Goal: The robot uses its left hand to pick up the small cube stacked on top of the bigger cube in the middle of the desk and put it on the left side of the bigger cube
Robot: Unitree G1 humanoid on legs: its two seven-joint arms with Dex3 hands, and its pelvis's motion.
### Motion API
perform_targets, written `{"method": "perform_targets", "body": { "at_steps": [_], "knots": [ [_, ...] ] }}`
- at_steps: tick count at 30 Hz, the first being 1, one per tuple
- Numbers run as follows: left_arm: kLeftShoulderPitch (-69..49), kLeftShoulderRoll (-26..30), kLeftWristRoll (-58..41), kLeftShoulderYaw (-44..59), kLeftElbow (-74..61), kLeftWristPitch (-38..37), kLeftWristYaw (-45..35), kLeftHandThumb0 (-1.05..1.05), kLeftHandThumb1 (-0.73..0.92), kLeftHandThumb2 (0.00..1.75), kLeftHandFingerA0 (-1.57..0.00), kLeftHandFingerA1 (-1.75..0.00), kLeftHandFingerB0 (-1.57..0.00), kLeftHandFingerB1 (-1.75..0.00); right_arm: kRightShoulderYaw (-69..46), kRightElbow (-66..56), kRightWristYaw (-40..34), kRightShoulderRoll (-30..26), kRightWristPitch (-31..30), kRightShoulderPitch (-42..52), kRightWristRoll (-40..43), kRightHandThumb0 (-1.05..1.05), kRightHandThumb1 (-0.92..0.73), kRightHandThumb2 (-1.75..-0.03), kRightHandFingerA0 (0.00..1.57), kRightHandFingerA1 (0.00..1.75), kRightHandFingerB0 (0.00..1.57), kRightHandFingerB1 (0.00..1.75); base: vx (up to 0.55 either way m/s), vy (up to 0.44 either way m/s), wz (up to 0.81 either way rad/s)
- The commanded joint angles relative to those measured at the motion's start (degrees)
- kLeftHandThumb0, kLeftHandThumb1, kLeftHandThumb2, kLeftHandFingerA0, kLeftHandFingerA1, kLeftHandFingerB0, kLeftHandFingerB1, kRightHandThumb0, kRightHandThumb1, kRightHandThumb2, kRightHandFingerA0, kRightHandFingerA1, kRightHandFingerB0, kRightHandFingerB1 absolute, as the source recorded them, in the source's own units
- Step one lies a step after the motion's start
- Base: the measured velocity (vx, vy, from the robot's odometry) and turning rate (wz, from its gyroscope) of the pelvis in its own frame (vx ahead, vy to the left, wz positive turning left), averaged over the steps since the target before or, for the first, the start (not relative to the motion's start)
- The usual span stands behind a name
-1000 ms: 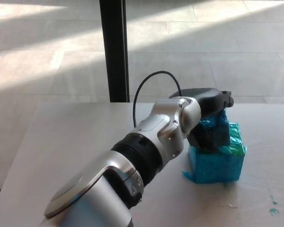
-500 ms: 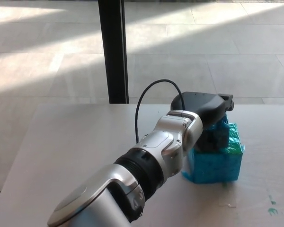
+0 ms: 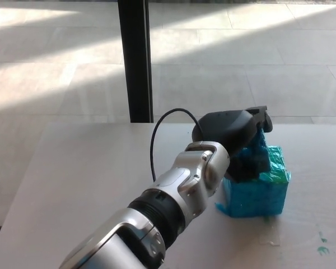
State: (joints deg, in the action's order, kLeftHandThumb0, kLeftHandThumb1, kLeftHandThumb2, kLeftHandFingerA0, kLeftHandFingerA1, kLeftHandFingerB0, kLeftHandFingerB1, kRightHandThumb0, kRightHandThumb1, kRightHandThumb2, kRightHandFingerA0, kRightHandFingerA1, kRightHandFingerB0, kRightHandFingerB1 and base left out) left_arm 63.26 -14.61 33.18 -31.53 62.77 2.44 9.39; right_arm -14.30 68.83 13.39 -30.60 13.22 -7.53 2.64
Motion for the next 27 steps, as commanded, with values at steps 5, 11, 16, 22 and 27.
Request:
{"method": "perform_targets", "body": {
  "at_steps": [5,11,16,22,27],
  "knots": [
    [-3.6,-0.9,-1.9,2.4,2.9,0.4,-1.0,-0.2,0.69,0.87,-0.79,-1.72,-0.68,-1.51,-0.2,-0.2,0.3,-0.1,1.2,0.7,0.4,-0.42,-0.77,-0.63,0.58,0.78,0.55,0.45,0.0,0.0,0.0],
    [-1.7,0.6,-2.4,4.2,2.4,-1.1,0.4,-0.2,0.68,0.83,-0.76,-1.61,-0.67,-1.34,0.5,-1.2,0.3,-0.3,0.6,1.2,0.0,-0.48,-0.81,-0.63,0.58,0.74,0.51,0.42,0.0,0.0,0.0],
    [2.3,2.5,-5.8,9.5,1.6,0.0,-0.4,-0.22,0.73,0.79,-0.73,-1.61,-0.64,-1.19,0.6,-1.0,0.9,-0.5,1.3,1.4,-0.1,-0.5,-0.79,-0.63,0.58,0.8,0.5,0.43,0.0,0.0,0.0],
    [4.7,4.1,-8.7,15.5,0.2,-0.7,-0.1,-0.22,0.69,0.91,-0.75,-1.55,-0.75,-1.12,0.1,-1.9,0.0,-0.2,0.3,2.0,0.4,-0.49,-0.75,-0.62,0.61,0.79,0.51,0.44,0.0,0.0,0.0],
    [4.6,4.7,-12.4,21.5,-2.0,-0.4,0.5,-0.21,0.68,0.86,-0.72,-1.45,-0.75,-0.88,0.4,-2.1,0.7,-0.2,0.6,2.6,0.1,-0.49,-0.74,-0.62,0.6,0.76,0.49,0.43,0.0,0.0,0.0]
  ]
}}
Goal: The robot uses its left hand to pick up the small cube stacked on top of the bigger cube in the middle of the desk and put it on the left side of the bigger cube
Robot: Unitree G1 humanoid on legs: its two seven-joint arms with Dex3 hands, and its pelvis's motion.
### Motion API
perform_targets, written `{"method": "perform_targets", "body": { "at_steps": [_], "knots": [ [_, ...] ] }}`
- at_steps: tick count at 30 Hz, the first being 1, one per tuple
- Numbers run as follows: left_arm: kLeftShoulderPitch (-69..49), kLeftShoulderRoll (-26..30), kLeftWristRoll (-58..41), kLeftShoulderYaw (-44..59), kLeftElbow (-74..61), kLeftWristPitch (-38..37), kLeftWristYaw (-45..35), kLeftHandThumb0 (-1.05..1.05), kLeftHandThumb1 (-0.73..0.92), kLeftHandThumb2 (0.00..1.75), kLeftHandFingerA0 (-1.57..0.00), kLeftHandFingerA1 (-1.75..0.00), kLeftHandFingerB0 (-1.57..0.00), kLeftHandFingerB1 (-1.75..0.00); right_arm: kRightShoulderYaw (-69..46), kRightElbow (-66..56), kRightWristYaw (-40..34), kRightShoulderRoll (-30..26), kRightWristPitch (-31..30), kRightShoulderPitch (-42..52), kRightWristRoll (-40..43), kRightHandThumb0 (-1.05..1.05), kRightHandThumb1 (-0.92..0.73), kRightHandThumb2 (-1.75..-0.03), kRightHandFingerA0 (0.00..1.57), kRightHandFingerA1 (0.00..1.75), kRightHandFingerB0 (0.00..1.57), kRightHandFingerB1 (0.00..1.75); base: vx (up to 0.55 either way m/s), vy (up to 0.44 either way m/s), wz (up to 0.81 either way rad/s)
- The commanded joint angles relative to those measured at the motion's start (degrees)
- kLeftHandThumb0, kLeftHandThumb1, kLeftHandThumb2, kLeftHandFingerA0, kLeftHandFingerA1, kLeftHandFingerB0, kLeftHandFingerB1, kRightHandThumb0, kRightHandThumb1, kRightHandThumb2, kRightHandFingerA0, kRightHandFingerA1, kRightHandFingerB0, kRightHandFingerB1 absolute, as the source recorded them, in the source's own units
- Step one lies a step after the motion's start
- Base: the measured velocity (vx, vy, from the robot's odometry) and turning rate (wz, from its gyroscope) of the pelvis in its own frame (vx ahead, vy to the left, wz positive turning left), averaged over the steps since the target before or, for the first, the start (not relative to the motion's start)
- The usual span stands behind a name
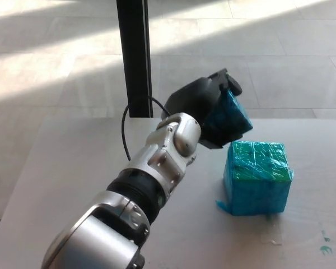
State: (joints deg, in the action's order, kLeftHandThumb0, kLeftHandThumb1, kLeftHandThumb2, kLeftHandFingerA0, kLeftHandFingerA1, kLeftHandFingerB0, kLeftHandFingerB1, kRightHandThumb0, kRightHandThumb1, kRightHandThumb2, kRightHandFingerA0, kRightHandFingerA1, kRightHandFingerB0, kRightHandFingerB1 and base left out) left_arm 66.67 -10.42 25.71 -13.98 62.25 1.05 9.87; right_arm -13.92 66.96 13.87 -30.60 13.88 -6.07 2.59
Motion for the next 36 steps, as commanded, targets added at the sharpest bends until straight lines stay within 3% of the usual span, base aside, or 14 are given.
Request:
{"method": "perform_targets", "body": {
  "at_steps": [1,3,5,8,11,13,15,17,18,20,24,27,31,36],
  "knots": [
    [1.2,-0.3,-8.4,8.0,-1.9,2.3,0.0,-0.23,0.63,0.92,-0.74,-1.64,-0.73,-1.11,0.1,0.3,-0.1,-0.1,0.0,1.0,0.0,-0.49,-0.73,-0.61,0.6,0.78,0.5,0.43,0.0,0.0,0.0],
    [1.6,-0.5,-10.3,11.0,-1.8,4.2,-0.2,-0.28,0.54,1.0,-1.05,-1.62,-0.8,-1.23,0.2,0.1,-0.1,-0.2,0.1,1.3,-0.1,-0.48,-0.73,-0.62,0.6,0.82,0.49,0.44,0.0,0.0,0.0],
    [1.1,0.2,-10.7,12.3,-1.8,4.4,-1.2,-0.26,0.63,0.9,-0.81,-1.75,-0.72,-1.34,0.2,0.0,-1.2,0.1,-1.1,1.1,-0.1,-0.49,-0.72,-0.61,0.62,0.82,0.5,0.43,0.0,0.0,0.0],
    [-0.1,1.9,-10.0,11.9,-2.3,4.0,-4.7,-0.19,0.6,0.92,-0.93,-1.75,-0.7,-1.44,-0.2,0.2,0.0,0.1,-0.4,1.1,0.5,-0.49,-0.73,-0.61,0.6,0.76,0.49,0.42,0.0,0.0,0.0],
    [-0.1,5.8,-4.4,4.7,-2.5,5.0,-12.5,-0.31,0.7,0.76,-0.69,-1.46,-0.73,-0.87,-0.1,-0.3,-0.4,-0.1,-1.6,0.9,0.4,-0.49,-0.72,-0.61,0.61,0.79,0.5,0.42,0.0,0.0,0.0],
    [-0.6,8.5,-1.2,-0.4,-2.6,3.0,-16.9,-0.28,0.6,0.88,-0.73,-1.58,-0.78,-1.05,0.0,-1.2,0.1,-0.3,-1.0,1.2,0.3,-0.48,-0.74,-0.62,0.58,0.78,0.48,0.44,0.0,0.0,0.0],
    [-1.7,10.9,1.9,-5.3,-4.3,2.2,-19.7,-0.34,0.65,0.72,-0.66,-1.22,-0.74,-0.76,-0.2,-1.2,-0.2,-0.1,-0.7,1.3,0.4,-0.48,-0.74,-0.62,0.59,0.78,0.49,0.44,0.0,0.0,0.0],
    [-3.1,12.7,2.8,-8.5,-5.5,1.7,-21.4,-0.26,0.6,0.85,-0.7,-1.52,-0.78,-0.97,-0.1,-0.8,0.3,-0.4,-0.4,1.3,0.3,-0.49,-0.57,-0.94,0.56,0.75,0.43,0.58,0.0,0.0,0.0],
    [-3.4,13.5,3.6,-10.0,-6.1,1.4,-21.7,-0.27,0.66,0.8,-0.72,-1.42,-0.77,-0.9,-0.1,-0.8,0.3,-0.5,-0.4,1.3,0.3,-0.48,-0.75,-0.61,0.58,0.73,0.49,0.43,0.0,0.0,0.0],
    [-5.7,17.1,7.0,-15.0,-8.9,-2.3,-21.8,-0.25,0.66,0.74,-0.72,-1.21,-0.77,-0.79,0.1,-0.4,0.3,-0.7,-0.2,1.0,0.0,-0.48,-0.74,-0.62,0.59,0.74,0.5,0.44,0.0,0.0,0.0],
    [-9.1,23.1,11.7,-23.1,-13.1,-6.2,-22.0,-0.25,0.66,0.65,-0.76,-1.66,-0.76,-1.31,0.2,-1.3,-0.1,-0.5,-1.3,1.0,0.0,-0.47,-0.74,-0.61,0.59,0.78,0.48,0.45,0.0,0.0,0.0],
    [-10.1,26.4,15.2,-28.9,-15.8,-8.1,-22.1,-0.34,0.73,0.65,-0.74,-1.31,-0.74,-0.85,0.3,0.1,0.0,-0.8,-1.3,0.3,-0.1,-0.47,-0.74,-0.61,0.6,0.75,0.48,0.43,0.0,0.0,0.0],
    [-11.0,28.8,18.9,-35.8,-18.8,-8.8,-23.9,-0.28,0.68,0.77,-0.74,-1.54,-0.46,-0.44,0.3,-0.7,-0.1,-0.8,-2.1,0.3,0.0,-0.48,-0.74,-0.61,0.58,0.74,0.46,0.43,0.0,0.0,0.0],
    [-13.4,29.2,16.3,-36.8,-22.7,-7.1,-24.4,-0.26,0.66,0.84,-0.76,-1.59,-0.73,-0.93,-0.1,-1.3,-0.3,-0.5,-2.1,0.2,0.4,-0.47,-0.74,-0.61,0.58,0.72,0.47,0.44,0.0,0.0,0.0]
  ]
}}
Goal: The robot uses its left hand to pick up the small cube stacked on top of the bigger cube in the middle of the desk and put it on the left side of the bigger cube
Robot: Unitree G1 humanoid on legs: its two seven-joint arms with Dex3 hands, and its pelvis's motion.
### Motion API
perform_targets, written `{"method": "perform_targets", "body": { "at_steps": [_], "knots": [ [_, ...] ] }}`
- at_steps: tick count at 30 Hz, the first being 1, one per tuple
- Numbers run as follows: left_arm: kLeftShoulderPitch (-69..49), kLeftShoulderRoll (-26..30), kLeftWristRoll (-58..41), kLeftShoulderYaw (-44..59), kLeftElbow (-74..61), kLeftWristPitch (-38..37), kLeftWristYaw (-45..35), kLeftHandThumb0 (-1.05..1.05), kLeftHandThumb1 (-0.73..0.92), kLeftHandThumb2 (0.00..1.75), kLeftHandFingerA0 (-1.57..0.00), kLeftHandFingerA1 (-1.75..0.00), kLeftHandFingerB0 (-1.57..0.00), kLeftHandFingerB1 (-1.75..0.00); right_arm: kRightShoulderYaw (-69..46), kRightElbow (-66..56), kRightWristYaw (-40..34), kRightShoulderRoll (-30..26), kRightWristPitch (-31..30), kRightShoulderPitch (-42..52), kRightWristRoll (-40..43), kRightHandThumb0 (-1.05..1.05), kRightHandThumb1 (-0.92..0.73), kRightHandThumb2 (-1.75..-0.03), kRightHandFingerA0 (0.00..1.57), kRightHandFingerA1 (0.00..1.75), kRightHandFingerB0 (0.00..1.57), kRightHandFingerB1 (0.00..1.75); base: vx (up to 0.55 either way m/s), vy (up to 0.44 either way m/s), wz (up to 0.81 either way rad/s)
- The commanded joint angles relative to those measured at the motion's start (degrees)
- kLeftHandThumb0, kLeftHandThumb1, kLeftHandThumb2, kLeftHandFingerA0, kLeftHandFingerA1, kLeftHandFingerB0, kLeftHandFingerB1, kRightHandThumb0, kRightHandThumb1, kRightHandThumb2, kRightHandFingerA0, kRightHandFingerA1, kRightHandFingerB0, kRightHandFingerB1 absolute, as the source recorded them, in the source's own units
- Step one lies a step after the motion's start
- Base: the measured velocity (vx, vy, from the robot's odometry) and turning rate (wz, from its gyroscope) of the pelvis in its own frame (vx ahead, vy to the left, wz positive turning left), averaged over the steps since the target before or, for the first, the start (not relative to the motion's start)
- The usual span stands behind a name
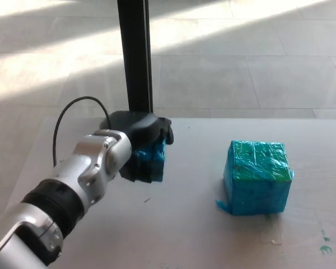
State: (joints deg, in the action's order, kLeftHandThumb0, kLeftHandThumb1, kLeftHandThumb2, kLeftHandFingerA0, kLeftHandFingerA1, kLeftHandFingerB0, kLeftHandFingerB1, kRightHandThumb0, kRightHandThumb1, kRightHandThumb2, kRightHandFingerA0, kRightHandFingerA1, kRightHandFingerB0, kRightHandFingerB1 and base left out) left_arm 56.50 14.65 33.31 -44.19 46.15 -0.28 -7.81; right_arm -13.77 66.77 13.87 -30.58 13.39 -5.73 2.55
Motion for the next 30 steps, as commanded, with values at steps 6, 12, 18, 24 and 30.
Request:
{"method": "perform_targets", "body": {
  "at_steps": [6,12,18,24,30],
  "knots": [
    [-4.7,2.0,6.7,-5.5,-7.5,-4.7,-6.9,-0.25,0.6,0.91,-0.77,-1.62,-0.68,-1.24,-0.1,-0.2,-1.2,-0.6,-1.2,-0.8,-0.1,-0.45,-0.72,-0.62,0.59,0.65,0.46,0.44,0.0,0.0,0.0],
    [-6.3,-1.3,5.1,-2.5,-6.6,-4.3,-8.0,-0.25,0.64,0.91,-0.78,-1.34,-0.74,-0.86,0.2,0.3,-0.8,-0.7,-1.4,-1.2,-0.2,-0.46,-0.73,-0.62,0.58,0.7,0.47,0.45,0.0,0.0,0.0],
    [-7.1,-3.4,5.7,-0.1,-5.9,-2.2,-8.7,-0.3,0.75,0.71,-0.66,-1.17,-0.63,-0.75,0.1,0.8,-0.5,-0.7,-1.2,-1.3,0.0,-0.45,-0.72,-0.62,0.58,0.68,0.48,0.44,0.0,0.0,0.0],
    [-5.5,-3.5,5.7,1.4,-7.6,4.4,-17.3,-0.4,0.39,1.01,-0.04,-0.55,0.0,-0.52,-0.4,0.9,0.0,-0.5,-0.8,-1.1,0.6,-0.45,-0.68,-0.6,0.59,0.72,0.52,0.44,0.0,0.0,0.0],
    [-2.6,-3.5,2.3,3.5,-5.3,7.1,-27.1,-1.05,0.68,0.62,0.0,0.0,0.0,0.0,-0.5,1.6,0.0,-0.4,-0.6,-1.3,0.5,-0.44,-0.66,-0.6,0.57,0.68,0.52,0.43,0.0,0.0,0.0]
  ]
}}
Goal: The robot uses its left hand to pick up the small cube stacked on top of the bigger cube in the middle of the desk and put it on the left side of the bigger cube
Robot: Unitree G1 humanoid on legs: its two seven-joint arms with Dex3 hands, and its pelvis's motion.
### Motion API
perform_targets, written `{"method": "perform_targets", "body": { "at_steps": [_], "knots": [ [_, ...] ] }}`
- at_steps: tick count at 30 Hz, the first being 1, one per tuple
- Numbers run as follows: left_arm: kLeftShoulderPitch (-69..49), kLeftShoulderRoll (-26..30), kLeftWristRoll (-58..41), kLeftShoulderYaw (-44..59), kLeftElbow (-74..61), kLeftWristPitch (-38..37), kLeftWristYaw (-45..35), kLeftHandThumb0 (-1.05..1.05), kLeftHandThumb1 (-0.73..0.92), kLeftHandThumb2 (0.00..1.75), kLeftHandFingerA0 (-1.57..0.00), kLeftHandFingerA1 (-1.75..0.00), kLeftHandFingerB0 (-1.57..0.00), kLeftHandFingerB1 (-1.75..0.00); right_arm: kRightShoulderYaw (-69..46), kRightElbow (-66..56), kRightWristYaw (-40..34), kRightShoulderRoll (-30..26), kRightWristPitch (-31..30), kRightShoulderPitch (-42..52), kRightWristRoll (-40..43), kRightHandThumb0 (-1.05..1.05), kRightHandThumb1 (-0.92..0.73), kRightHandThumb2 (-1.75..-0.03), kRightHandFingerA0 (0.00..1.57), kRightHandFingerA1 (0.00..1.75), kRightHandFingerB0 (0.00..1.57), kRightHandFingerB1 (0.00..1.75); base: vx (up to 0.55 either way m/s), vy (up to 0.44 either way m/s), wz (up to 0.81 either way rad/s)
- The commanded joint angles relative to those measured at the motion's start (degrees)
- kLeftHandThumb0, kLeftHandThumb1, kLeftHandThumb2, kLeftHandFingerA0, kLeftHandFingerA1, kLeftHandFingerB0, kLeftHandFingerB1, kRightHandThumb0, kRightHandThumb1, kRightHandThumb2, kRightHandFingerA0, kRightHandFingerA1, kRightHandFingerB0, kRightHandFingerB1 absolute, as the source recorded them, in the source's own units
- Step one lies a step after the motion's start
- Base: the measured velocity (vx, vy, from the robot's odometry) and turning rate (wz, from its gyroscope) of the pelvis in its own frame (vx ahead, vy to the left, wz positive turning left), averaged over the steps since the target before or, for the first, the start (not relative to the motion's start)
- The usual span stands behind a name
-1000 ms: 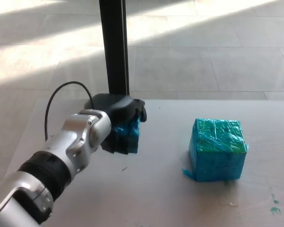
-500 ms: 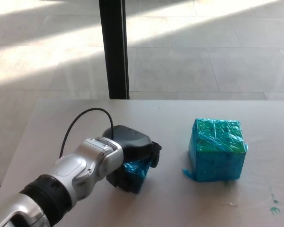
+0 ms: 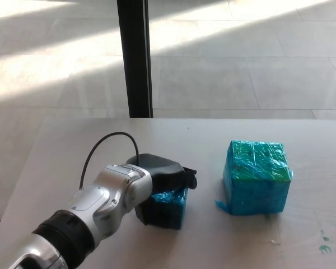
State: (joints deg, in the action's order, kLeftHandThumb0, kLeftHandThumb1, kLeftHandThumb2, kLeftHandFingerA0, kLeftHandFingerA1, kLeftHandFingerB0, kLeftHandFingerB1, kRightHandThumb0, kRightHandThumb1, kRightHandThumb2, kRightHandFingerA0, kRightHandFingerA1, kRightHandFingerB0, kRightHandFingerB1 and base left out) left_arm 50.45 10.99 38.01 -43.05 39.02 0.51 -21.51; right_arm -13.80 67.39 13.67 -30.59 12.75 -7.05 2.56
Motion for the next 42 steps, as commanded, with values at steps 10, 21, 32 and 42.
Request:
{"method": "perform_targets", "body": {
  "at_steps": [10,21,32,42],
  "knots": [
    [4.8,1.2,-4.7,6.4,1.5,6.4,-17.0,-1.05,0.68,0.66,0.0,0.0,0.0,0.0,-0.6,0.1,0.1,-0.5,-0.4,0.6,0.7,-0.46,-0.65,-0.6,0.58,0.73,0.52,0.43,0.0,0.0,0.0],
    [4.7,7.5,-13.2,24.5,-3.4,7.4,-16.8,-1.05,0.75,0.65,0.0,0.0,0.0,0.0,-0.5,-1.7,0.6,-0.1,-0.3,2.8,0.7,-0.45,-0.66,-0.6,0.58,0.73,0.53,0.43,0.0,0.0,0.0],
    [-1.4,21.6,-22.5,45.7,5.1,-0.4,-11.3,-1.02,0.76,0.62,0.0,0.0,0.0,0.0,-0.4,-2.2,-0.1,-0.2,-0.7,3.8,0.4,-0.44,-0.68,-0.6,0.58,0.58,0.5,0.41,0.0,0.0,0.0],
    [-17.3,29.2,-27.5,55.5,7.7,-4.2,-10.7,-0.94,0.52,1.04,-0.01,-0.17,0.0,-0.05,-0.7,-2.3,-0.5,-0.6,-1.1,4.2,0.4,-0.43,-0.69,-0.61,0.58,0.58,0.49,0.4,0.0,0.0,0.0]
  ]
}}
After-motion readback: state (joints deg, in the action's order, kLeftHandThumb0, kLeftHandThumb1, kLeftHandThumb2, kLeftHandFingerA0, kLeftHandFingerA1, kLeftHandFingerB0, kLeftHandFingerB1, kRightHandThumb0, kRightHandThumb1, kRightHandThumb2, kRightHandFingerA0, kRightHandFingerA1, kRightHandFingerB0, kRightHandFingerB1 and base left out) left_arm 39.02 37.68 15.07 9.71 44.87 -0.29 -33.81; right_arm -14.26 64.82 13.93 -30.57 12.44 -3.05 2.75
